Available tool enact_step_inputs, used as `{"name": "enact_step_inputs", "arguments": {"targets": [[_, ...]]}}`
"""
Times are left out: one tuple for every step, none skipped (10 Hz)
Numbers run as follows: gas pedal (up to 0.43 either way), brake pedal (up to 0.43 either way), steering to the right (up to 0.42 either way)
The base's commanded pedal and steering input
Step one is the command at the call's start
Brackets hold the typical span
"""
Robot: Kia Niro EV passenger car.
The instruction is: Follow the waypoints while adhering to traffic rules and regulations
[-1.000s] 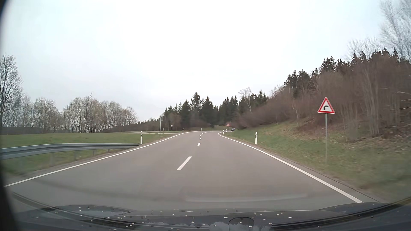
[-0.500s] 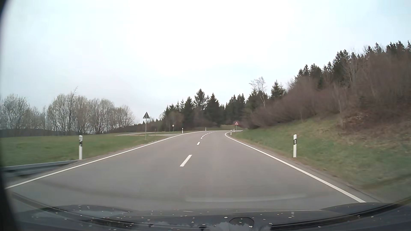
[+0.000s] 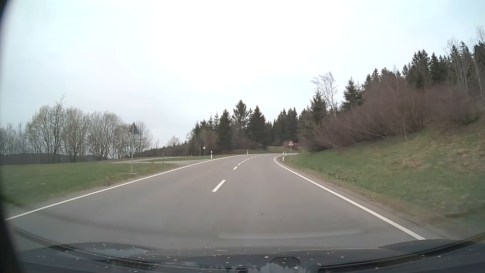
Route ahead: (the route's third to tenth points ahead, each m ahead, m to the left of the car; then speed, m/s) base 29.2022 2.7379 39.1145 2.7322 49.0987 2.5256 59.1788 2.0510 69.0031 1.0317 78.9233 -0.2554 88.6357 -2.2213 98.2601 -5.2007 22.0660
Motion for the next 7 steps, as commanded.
{"name": "enact_step_inputs", "arguments": {"targets": [[0.311,0.000,-0.009],[0.311,0.000,-0.007],[0.311,0.000,-0.004],[0.311,0.000,-0.001],[0.311,0.000,-0.001],[0.311,0.000,-0.001],[0.311,0.000,-0.001]]}}
